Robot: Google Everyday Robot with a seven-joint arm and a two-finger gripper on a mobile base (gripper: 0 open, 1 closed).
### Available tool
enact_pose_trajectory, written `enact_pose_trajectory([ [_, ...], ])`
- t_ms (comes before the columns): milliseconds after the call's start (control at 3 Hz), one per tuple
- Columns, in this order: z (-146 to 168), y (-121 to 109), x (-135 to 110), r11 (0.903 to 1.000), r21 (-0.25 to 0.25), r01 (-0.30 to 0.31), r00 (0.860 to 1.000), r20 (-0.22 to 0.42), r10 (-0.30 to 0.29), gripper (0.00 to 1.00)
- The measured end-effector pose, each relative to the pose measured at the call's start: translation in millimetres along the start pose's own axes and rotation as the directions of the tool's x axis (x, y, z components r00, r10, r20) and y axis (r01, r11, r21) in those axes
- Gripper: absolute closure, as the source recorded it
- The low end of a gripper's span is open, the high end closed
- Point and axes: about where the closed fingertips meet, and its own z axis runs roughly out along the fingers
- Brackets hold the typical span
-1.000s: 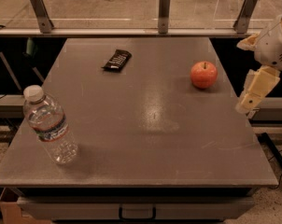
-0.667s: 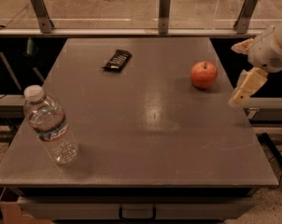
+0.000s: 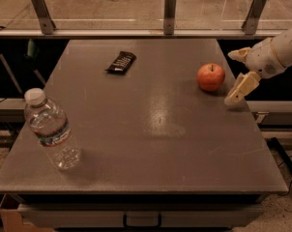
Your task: Pick apple
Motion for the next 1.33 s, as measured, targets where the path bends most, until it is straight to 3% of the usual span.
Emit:
enact_pose_trajectory([
  [333,13,-4,-6,0.9983,-0.042,-0.039,0.997,0.065,0.042,0.16],
  [667,24,4,-24,0.9906,-0.112,-0.078,0.988,0.124,0.092,0.4],
  [1000,25,19,-54,0.9757,-0.197,-0.097,0.97,0.2,0.137,0.64],
  [1333,-1,22,-78,0.9688,-0.232,-0.087,0.942,0.297,0.156,0.87],
])
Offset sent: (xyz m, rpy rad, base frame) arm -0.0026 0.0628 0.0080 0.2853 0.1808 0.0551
